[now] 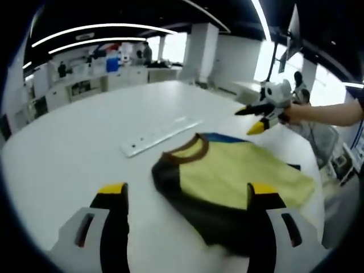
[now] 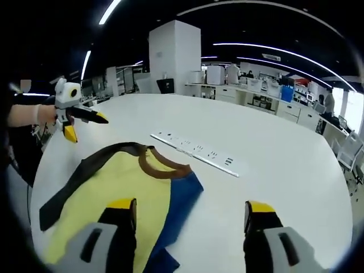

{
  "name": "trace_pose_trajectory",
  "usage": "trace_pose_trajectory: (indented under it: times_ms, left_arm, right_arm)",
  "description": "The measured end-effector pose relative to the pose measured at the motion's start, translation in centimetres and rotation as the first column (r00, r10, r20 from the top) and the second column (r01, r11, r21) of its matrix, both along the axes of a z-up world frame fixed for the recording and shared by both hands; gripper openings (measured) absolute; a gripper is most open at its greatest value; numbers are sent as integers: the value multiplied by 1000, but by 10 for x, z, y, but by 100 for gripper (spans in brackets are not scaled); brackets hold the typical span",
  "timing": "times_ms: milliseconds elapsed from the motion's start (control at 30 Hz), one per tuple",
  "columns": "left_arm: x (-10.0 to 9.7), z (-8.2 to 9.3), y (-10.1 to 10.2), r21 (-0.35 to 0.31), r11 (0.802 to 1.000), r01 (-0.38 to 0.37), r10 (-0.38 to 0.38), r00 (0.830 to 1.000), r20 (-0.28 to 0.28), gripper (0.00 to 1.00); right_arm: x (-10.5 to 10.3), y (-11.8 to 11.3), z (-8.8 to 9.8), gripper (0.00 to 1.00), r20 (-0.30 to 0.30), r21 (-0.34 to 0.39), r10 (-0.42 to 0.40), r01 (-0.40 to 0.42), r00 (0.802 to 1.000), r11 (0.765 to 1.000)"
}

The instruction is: Fold the garment on the visible template until the final outline fits inside the template.

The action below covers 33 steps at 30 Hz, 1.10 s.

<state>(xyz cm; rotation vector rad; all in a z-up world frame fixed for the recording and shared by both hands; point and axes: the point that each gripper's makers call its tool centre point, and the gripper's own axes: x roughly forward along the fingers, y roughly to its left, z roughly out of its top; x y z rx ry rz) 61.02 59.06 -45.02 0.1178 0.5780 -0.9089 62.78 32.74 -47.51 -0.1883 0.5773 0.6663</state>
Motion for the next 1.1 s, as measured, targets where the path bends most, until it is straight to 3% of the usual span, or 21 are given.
trace_pose_trajectory:
  times_ms: [100,300,700,1100]
  left_arm:
    - [-12,2,2,10,1000,-1,1,1000,-1,81]
    - [-34,5,6,10,1000,-17,17,1000,-8,81]
    - [-82,7,37,10,999,-36,36,999,-15,79]
    - [-130,8,62,-12,997,-81,80,996,-34,78]
  right_arm:
    - [3,-5,0,77,-7,5,8,-8,1000,1000]
    - [-15,-10,11,77,-2,18,7,-7,1000,1000]
    - [-91,-32,6,76,-46,20,-33,34,998,999]
    - [-143,-48,26,74,-30,45,-100,101,995,994]
